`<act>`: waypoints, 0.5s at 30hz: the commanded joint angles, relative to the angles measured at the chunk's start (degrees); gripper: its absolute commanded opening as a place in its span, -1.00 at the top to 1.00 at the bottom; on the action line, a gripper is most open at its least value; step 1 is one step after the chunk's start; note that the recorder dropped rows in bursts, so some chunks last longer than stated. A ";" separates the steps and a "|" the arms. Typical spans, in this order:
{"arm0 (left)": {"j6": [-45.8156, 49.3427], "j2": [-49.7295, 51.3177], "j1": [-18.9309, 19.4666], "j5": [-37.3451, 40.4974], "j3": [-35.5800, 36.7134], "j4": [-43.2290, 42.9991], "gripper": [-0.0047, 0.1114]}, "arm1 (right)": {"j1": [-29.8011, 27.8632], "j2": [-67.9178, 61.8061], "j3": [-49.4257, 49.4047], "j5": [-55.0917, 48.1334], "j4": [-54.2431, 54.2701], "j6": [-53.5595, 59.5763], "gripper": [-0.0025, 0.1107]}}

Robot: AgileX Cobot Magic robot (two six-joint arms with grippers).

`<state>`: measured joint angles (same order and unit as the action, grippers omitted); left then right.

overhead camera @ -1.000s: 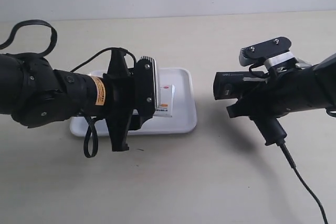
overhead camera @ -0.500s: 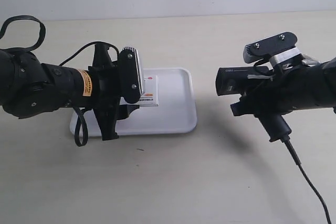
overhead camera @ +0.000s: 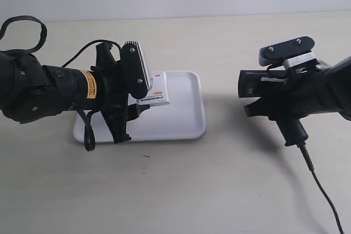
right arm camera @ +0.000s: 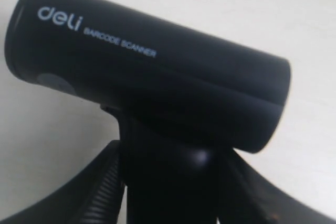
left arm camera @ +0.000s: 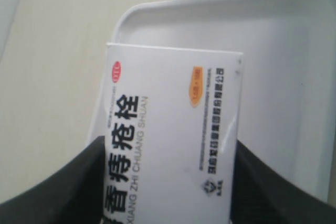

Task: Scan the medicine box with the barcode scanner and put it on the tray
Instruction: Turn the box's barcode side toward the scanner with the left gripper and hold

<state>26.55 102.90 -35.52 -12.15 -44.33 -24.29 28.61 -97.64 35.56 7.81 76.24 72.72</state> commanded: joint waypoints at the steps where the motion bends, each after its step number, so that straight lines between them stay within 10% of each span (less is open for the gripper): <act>1: -3.04 0.84 0.23 -1.27 -0.25 0.05 0.92 | 0.02 -3.74 3.24 -2.14 -0.40 -0.93 0.96; 11: -2.79 8.26 1.70 -5.53 -1.36 0.05 0.91 | 0.02 -7.33 3.68 -2.14 -0.01 -2.49 0.95; 15: -2.80 9.15 2.40 -4.89 -1.78 0.91 0.62 | 0.02 -8.42 3.68 -2.14 -0.01 -2.89 0.72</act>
<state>24.41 111.42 -33.61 -16.57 -45.81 -24.17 28.61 -104.82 39.35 5.92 76.36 70.03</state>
